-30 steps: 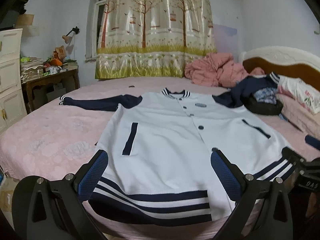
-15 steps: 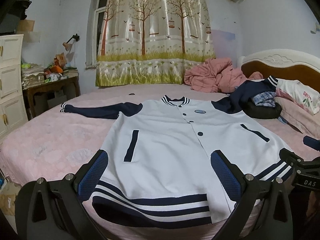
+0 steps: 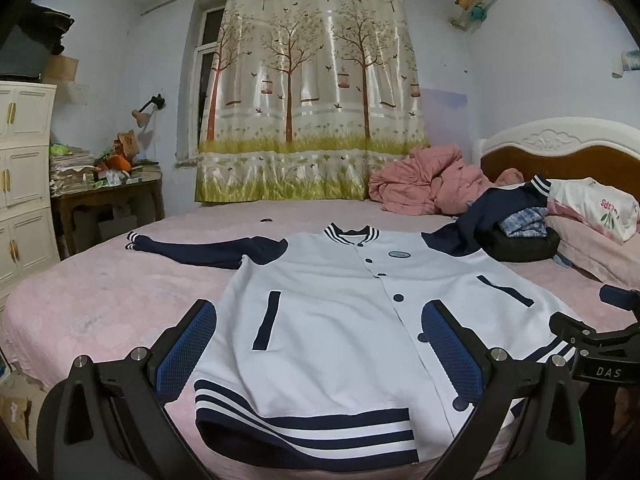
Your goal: Fold large clothes
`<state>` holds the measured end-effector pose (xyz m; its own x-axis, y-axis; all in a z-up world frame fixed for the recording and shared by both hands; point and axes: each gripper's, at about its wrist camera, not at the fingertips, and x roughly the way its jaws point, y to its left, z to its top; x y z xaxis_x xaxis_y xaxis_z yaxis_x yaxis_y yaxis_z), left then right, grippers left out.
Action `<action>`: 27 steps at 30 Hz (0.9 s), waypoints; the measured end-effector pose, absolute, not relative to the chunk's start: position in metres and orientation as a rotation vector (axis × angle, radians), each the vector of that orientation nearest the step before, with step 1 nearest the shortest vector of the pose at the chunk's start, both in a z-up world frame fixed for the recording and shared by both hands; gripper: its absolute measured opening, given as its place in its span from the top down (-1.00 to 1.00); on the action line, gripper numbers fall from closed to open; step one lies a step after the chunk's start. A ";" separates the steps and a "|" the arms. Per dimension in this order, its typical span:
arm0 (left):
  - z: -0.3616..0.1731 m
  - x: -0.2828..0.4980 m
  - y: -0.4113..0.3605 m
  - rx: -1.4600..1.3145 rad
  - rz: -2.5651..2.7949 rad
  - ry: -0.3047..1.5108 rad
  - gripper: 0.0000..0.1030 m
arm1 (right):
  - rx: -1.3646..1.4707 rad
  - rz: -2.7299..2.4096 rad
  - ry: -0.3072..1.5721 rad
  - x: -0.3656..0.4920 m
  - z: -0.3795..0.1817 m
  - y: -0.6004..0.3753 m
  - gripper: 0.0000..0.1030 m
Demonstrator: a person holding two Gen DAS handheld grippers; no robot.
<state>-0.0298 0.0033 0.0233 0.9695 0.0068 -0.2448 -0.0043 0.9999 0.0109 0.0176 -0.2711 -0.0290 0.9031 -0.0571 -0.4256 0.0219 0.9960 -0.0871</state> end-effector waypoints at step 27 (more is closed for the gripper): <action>0.005 -0.021 -0.016 0.054 0.001 0.319 -1.00 | -0.045 -0.065 0.463 0.019 -0.028 -0.278 -0.99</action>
<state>-0.0211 -0.0156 0.0052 0.9495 0.0093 -0.3137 0.0079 0.9985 0.0535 0.0194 -0.2783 -0.0280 0.8926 -0.0731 -0.4449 0.0526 0.9969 -0.0584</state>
